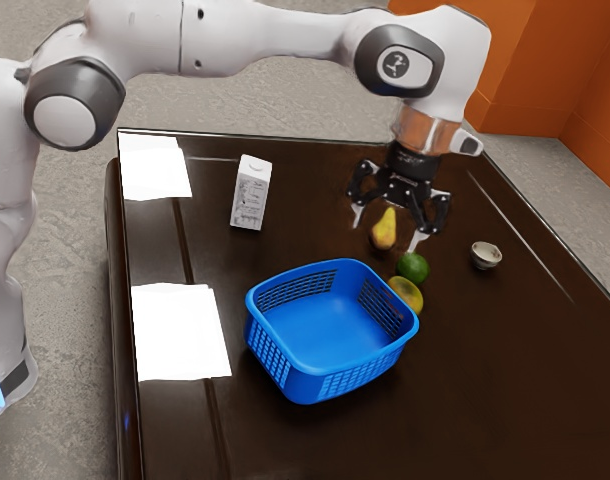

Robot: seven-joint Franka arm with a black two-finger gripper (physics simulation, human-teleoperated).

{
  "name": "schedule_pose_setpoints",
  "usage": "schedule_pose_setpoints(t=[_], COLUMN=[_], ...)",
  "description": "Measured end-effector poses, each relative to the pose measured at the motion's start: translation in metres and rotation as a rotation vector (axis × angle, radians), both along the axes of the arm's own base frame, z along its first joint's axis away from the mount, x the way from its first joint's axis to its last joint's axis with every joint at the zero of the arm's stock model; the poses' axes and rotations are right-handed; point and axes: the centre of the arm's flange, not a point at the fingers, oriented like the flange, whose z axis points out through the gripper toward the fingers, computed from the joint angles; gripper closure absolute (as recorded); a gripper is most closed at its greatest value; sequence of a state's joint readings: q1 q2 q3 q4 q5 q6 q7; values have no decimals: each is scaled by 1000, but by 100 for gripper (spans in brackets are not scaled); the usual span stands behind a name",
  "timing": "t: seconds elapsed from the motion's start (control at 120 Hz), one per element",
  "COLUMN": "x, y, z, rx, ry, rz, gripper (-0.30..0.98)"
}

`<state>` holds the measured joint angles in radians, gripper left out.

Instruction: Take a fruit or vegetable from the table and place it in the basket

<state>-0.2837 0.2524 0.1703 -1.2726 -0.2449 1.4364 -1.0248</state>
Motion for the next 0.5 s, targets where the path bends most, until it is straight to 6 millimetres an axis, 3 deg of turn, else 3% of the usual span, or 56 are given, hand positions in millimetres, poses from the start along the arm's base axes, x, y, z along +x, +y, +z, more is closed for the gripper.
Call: schedule_pose_setpoints(t=[0.142, 0.2, 0.317, 0.425, 0.5], x=[23, 28, 44, 83, 98], y=[91, 112, 126, 104, 102], z=[-20, -28, -47, -78, -97], rx=[5, 12, 36, 42, 40], ry=[27, 38, 25, -28, -53], rz=[193, 238, 282, 272, 285], gripper=[0, 0, 0, 0, 0])
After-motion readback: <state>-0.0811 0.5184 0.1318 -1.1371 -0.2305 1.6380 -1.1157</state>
